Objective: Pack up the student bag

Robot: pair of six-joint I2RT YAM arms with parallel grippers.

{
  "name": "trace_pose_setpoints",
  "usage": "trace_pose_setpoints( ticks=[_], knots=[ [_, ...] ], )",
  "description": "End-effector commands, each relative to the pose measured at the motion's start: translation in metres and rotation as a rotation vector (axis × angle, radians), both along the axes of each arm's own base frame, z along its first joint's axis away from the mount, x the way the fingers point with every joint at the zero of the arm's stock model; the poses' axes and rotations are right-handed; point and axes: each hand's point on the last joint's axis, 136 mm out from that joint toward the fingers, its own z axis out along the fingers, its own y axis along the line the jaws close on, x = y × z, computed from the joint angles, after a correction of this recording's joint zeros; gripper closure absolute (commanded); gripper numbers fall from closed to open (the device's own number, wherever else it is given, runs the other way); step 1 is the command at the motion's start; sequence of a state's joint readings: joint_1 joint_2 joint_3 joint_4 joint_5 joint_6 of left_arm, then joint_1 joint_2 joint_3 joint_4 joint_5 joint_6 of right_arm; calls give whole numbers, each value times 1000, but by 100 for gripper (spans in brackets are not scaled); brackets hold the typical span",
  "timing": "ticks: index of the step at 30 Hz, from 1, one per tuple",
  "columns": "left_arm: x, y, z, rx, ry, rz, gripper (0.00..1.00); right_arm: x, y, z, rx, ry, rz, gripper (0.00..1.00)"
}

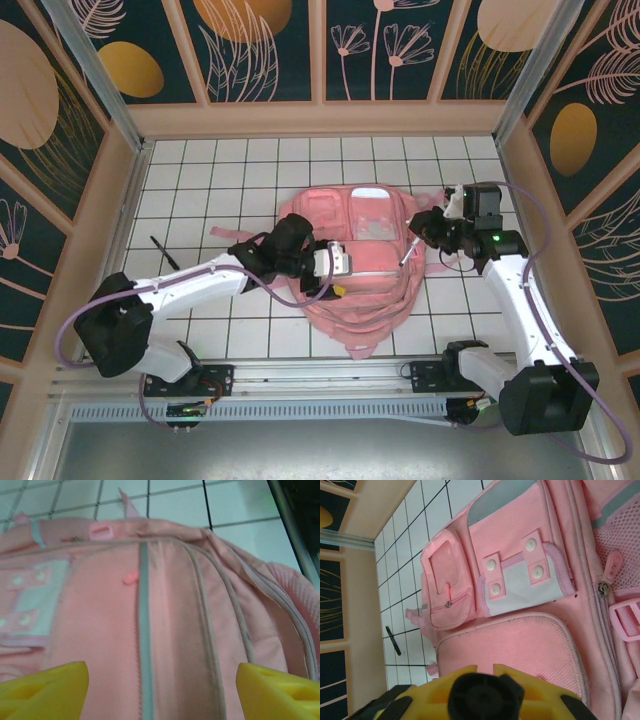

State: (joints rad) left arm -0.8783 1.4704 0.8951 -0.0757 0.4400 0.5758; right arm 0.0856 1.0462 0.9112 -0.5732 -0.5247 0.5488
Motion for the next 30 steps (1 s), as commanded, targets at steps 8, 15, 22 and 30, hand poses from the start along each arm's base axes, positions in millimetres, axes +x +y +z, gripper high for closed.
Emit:
trace_pose_setpoints(
  ticks=[8, 15, 22, 30],
  knots=[
    [46, 14, -50, 195, -140, 256, 26, 4, 9, -1, 77, 13, 20, 100],
    [49, -15, 11, 22, -33, 295, 100, -8, 14, -12, 43, 67, 109, 100],
    [21, -36, 49, -132, 208, 234, 100, -12, 8, -15, 0, 172, 120, 100],
    [39, -52, 67, -249, 583, 306, 100, -45, -11, -38, 78, 433, -209, 100]
  ],
)
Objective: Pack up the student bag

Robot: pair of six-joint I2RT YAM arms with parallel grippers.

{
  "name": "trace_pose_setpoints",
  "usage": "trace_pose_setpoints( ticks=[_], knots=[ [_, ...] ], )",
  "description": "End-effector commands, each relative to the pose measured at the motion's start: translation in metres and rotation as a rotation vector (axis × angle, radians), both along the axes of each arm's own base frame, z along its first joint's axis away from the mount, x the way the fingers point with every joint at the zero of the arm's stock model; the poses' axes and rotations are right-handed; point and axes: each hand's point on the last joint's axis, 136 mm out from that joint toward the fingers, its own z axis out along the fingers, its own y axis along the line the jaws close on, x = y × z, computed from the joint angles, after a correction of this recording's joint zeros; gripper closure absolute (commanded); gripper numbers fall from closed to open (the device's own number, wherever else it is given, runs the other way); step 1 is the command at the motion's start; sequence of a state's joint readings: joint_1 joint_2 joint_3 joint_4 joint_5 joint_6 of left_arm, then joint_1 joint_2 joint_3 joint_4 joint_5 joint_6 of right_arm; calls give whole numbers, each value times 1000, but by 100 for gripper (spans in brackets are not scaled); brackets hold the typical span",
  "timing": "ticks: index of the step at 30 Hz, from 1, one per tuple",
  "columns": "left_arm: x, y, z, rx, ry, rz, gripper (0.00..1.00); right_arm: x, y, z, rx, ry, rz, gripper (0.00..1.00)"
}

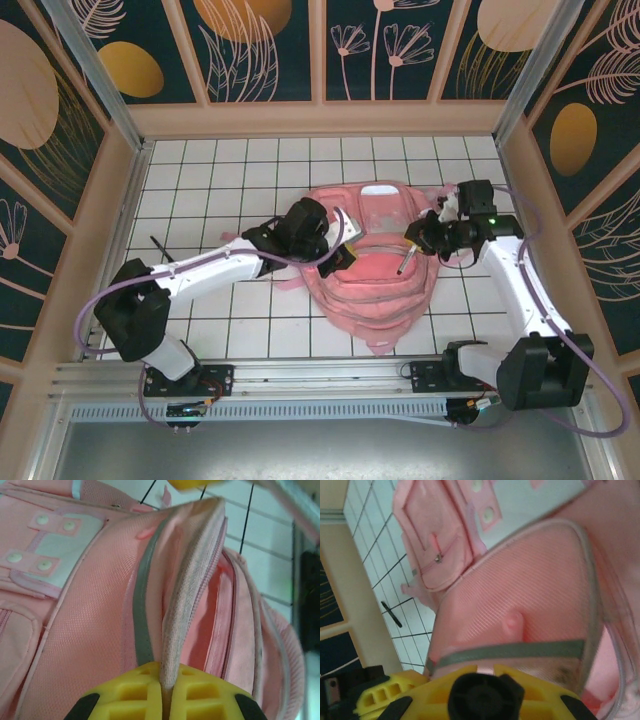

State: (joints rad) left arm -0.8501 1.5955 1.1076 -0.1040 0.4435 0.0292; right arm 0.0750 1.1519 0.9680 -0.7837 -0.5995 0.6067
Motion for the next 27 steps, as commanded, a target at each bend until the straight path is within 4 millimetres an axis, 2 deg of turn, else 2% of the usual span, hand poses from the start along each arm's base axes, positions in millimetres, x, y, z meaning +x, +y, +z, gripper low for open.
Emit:
trace_pose_setpoints(
  ticks=[1, 4, 6, 10, 13, 14, 16, 19, 20, 21, 22, 23, 24, 27],
  knots=[
    [-1, -24, 33, -178, 182, -7, 100, -25, -22, -8, -11, 153, -272, 100],
    [11, -25, 32, -170, 219, 67, 100, -33, -25, 4, 76, 138, -426, 100],
    [16, -27, 37, -170, 222, 87, 100, -35, -20, 5, 148, 141, -476, 100],
    [22, -33, 51, -228, 265, 127, 100, -28, 17, 5, 272, 164, -441, 100],
    [30, -34, 51, -226, 316, 194, 100, -30, 32, 4, 253, 166, -524, 100],
    [32, -34, 51, -222, 324, 210, 100, -27, 35, 5, 261, 145, -542, 100],
    [34, -35, 52, -223, 331, 218, 100, -17, 39, -4, 271, 140, -577, 100],
    [33, -36, 60, -262, 316, 206, 100, 9, 55, -16, 305, 128, -561, 100],
    [34, -35, 62, -264, 298, 203, 100, 17, 60, -13, 303, 102, -546, 97],
    [38, -32, 64, -255, 271, 220, 100, 20, 57, -15, 269, 116, -576, 79],
    [46, -27, 65, -239, 241, 257, 100, 21, 53, -16, 229, 121, -624, 57],
    [54, -22, 66, -226, 211, 294, 100, 22, 48, -14, 197, 117, -654, 42],
    [61, -16, 68, -215, 176, 329, 100, 21, 41, -15, 153, 122, -675, 34],
    [70, -8, 74, -223, 110, 368, 100, 18, 28, -24, 105, 143, -685, 30]
  ],
)
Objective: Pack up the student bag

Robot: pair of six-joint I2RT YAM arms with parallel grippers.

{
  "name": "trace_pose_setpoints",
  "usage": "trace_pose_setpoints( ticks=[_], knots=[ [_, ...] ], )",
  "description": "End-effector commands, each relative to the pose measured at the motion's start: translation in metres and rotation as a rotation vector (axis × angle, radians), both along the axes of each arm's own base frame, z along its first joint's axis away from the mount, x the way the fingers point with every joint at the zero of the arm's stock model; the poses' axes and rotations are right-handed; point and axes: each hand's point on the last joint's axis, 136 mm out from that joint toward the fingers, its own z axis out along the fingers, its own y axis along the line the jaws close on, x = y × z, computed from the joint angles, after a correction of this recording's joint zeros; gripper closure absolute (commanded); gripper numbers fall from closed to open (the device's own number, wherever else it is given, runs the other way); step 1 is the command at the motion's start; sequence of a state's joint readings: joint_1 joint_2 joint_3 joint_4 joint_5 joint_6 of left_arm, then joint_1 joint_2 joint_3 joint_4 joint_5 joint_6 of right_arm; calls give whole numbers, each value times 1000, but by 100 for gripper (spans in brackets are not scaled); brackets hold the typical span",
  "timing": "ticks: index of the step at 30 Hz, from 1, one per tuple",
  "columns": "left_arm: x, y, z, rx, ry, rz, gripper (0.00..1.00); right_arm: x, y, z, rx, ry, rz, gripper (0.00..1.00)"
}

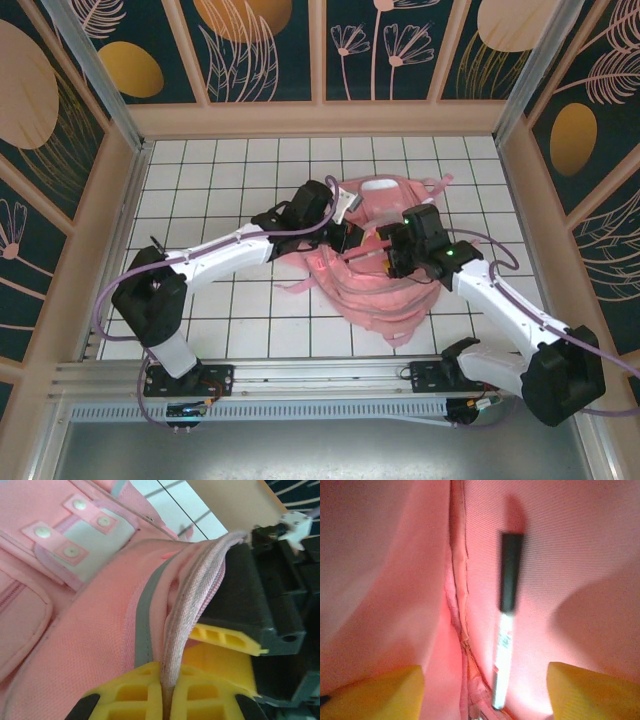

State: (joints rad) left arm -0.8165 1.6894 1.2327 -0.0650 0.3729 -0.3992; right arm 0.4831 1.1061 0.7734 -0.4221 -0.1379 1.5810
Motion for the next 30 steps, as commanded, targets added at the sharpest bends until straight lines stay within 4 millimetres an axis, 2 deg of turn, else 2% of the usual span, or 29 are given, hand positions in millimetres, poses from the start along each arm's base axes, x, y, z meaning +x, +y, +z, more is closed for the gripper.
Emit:
trace_pose_setpoints(
  ticks=[1, 4, 5, 7, 8, 9, 10, 12, 13, 15, 17, 18, 21, 24, 26, 30],
  knots=[
    [22, 6, 57, -78, -176, 68, 100, 10, -23, 12, -33, -33, -94, 29],
    [22, 7, 54, -65, -181, 62, 100, -4, -17, 23, 39, -32, -72, 31],
    [22, 9, 53, -51, -185, 58, 95, -8, -19, 34, 34, -56, -74, 32],
    [25, 18, 57, -31, -194, 73, 68, -16, -33, 57, -8, -94, -111, 34],
    [31, 28, 62, -13, -203, 111, 61, -21, -41, 68, -29, -118, -128, 35],
    [38, 43, 66, 13, -219, 170, 57, -25, -52, 78, -51, -145, -153, 36],
    [47, 61, 69, 50, -233, 256, 47, -27, -60, 86, -75, -176, -170, 37],
    [65, 118, 74, 151, -262, 522, 23, -28, -75, 107, -136, -282, -177, 40],
    [70, 145, 73, 188, -254, 626, 21, -25, -78, 118, -166, -344, -160, 40],
    [75, 207, 64, 239, -175, 823, 23, -16, -77, 141, -235, -492, -88, 40],
    [74, 266, 49, 286, -76, 995, 24, -6, -65, 165, -277, -642, 16, 34],
    [69, 297, 37, 327, -29, 1075, 24, -2, -59, 174, -289, -689, 49, 33],
    [47, 371, 1, 415, 122, 1262, 26, 11, -43, 186, -356, -765, 165, 31],
    [32, 412, -31, 458, 222, 1347, 22, 23, -28, 185, -403, -783, 269, 31],
    [19, 434, -60, 510, 295, 1406, 23, 29, -16, 187, -395, -802, 323, 31],
    [4, 467, -109, 532, 418, 1505, 24, 34, 3, 189, -340, -823, 393, 31]
  ],
)
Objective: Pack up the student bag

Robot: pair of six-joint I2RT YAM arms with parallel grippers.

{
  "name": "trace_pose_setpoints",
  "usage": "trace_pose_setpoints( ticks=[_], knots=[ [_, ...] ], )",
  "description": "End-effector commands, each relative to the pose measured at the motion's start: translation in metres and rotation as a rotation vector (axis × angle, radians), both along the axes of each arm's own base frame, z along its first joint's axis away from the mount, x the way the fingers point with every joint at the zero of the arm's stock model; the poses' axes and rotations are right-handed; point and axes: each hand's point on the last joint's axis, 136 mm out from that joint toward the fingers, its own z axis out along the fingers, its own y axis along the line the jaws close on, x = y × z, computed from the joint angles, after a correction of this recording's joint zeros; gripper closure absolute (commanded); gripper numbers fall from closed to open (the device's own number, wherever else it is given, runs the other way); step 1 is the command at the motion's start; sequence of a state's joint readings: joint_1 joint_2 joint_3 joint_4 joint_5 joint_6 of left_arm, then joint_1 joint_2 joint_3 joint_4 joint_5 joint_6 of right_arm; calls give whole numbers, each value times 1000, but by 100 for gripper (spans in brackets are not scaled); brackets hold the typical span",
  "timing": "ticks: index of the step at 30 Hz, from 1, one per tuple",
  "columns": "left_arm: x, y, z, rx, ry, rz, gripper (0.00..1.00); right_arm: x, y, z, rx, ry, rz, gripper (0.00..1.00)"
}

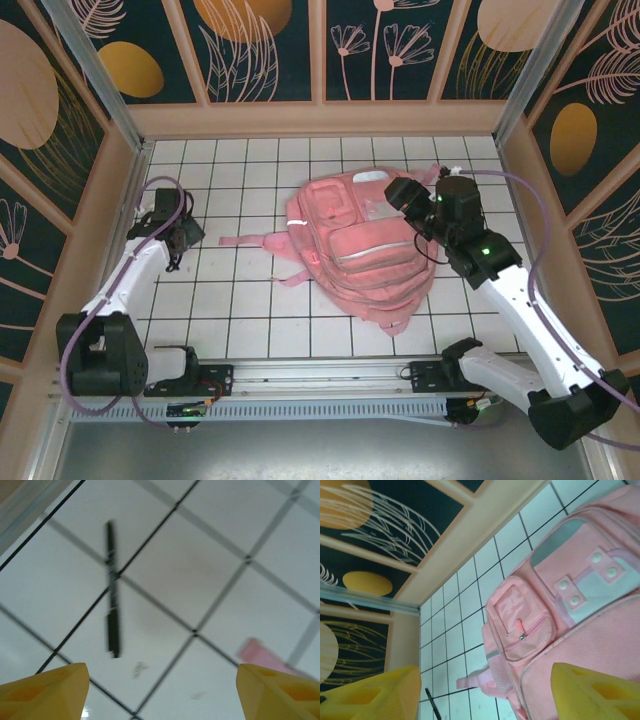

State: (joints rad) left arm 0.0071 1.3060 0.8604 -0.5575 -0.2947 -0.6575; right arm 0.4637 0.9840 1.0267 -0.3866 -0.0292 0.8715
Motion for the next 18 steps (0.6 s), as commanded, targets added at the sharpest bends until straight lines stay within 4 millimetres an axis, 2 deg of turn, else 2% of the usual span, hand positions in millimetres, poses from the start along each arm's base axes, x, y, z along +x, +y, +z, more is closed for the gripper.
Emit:
trace_pose_setpoints(
  ticks=[1, 3, 5, 10, 11, 13, 16, 18],
  knots=[
    [-16, 22, -35, -32, 63, 109, 25, 2, 16, 31, 11, -107, 107, 31],
    [-17, 32, -51, -50, 83, 125, 28, 0, 18, 29, 8, -90, 119, 32],
    [-15, 33, -63, -60, 108, 115, 32, -2, 16, 26, 4, -75, 114, 32],
    [-11, 22, -99, -120, 170, 59, 39, -8, 7, 28, 26, -66, 71, 32],
    [-11, 20, -105, -130, 188, 49, 44, -10, 6, 31, 32, -72, 67, 32],
    [-11, 18, -113, -137, 210, 40, 48, -12, 4, 34, 41, -77, 57, 32],
    [-16, 24, -120, -106, 236, 55, 61, -14, 1, 40, 52, -88, 43, 32],
    [-19, 22, -124, -117, 245, 52, 65, -14, 1, 42, 55, -92, 44, 32]
  ],
)
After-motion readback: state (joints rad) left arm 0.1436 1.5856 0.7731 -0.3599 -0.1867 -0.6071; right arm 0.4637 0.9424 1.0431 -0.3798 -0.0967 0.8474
